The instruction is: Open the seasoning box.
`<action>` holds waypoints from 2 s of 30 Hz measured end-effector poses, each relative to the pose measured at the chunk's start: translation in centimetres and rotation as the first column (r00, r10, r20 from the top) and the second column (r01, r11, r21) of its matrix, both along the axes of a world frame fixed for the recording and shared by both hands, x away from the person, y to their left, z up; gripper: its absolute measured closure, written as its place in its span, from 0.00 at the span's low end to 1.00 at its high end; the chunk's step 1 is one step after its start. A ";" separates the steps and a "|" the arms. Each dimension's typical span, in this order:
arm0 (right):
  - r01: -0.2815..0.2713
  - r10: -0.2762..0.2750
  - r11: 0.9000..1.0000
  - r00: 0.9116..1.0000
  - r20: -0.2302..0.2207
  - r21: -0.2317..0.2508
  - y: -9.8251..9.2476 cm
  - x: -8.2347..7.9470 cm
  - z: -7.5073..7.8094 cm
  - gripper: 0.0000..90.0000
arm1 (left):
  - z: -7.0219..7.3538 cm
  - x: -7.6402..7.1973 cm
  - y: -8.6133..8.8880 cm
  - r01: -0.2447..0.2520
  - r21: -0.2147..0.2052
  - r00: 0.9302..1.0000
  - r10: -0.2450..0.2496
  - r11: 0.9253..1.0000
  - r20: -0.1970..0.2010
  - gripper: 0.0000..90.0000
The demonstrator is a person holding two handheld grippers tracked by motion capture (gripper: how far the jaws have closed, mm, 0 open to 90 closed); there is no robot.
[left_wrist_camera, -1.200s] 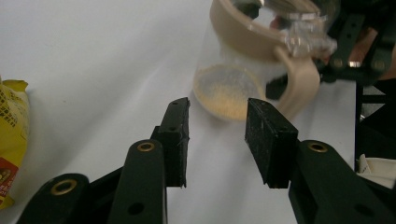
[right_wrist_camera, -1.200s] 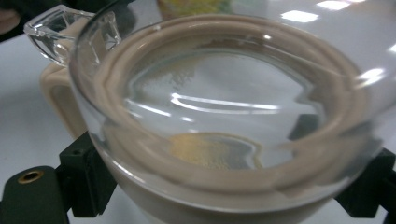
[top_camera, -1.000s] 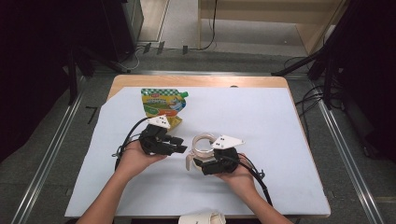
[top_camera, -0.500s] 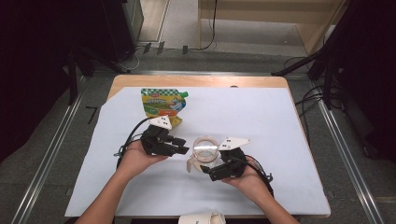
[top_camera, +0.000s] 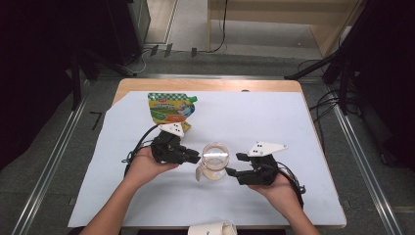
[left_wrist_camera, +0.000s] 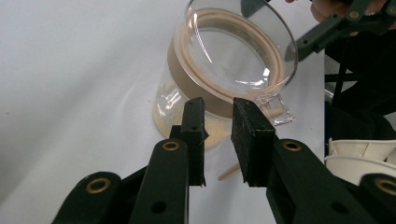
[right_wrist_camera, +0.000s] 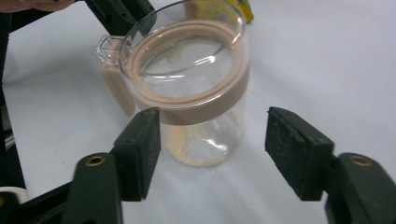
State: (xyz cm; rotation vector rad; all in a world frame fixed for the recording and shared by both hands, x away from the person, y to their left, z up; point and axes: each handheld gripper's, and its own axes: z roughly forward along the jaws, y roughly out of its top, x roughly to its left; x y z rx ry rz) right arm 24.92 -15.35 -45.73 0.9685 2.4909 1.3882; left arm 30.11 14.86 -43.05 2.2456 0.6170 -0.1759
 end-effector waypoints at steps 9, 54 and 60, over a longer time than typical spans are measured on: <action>0.040 -0.041 0.999 0.999 0.019 0.024 -0.6 0.2 1.0 0.69 | 0.5 -0.5 0.0 0.036 -0.022 0.999 -0.036 0.999 -0.004 0.99; 0.077 -0.077 0.997 0.997 -0.012 -0.032 0.0 1.1 0.3 1.00 | -1.1 -2.0 -3.0 0.105 -0.022 0.988 -0.107 0.994 -0.115 1.00; 0.077 -0.077 0.996 0.997 -0.008 -0.041 -0.1 1.1 0.4 1.00 | -1.4 -2.7 -4.4 0.164 -0.038 0.977 -0.168 0.986 -0.128 1.00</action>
